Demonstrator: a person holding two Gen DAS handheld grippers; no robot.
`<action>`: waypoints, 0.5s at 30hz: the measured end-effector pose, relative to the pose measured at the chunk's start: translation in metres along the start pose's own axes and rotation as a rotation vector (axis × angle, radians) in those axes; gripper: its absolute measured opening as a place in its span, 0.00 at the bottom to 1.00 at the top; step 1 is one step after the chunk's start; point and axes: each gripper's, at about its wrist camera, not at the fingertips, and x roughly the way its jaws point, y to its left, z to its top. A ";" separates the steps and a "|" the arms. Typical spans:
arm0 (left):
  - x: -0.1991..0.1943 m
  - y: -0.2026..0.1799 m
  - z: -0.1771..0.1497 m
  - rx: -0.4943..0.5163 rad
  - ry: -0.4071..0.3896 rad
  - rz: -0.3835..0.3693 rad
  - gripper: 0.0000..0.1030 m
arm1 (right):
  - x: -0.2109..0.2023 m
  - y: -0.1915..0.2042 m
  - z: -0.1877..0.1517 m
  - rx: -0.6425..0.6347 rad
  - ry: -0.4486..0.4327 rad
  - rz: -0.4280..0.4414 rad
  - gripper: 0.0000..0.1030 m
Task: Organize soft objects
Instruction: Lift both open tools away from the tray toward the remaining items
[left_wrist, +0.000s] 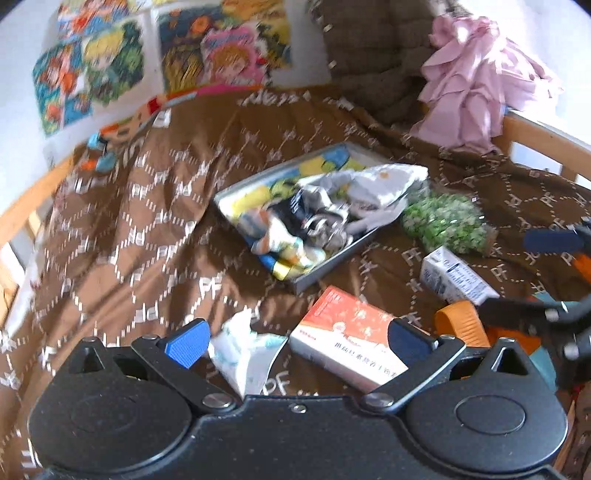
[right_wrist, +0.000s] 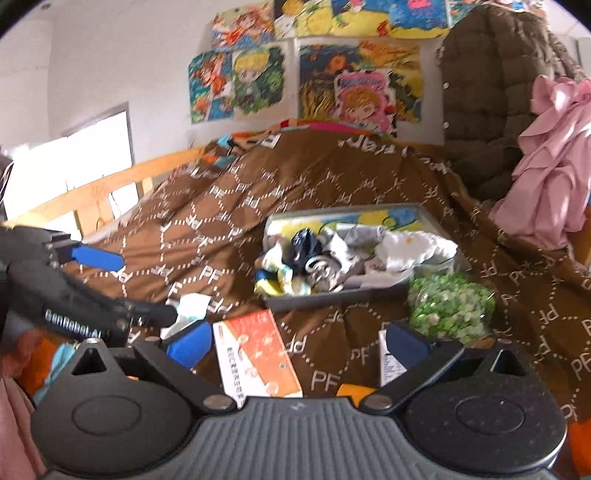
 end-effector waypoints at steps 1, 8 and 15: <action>0.004 0.004 0.000 -0.019 0.016 0.006 0.99 | 0.002 0.001 -0.001 -0.005 0.009 0.004 1.00; 0.028 0.020 -0.003 -0.103 0.112 0.042 0.99 | 0.015 0.012 -0.006 -0.039 0.042 0.062 1.00; 0.040 0.027 -0.003 -0.131 0.161 0.057 0.99 | 0.019 0.029 -0.008 -0.108 0.030 0.116 1.00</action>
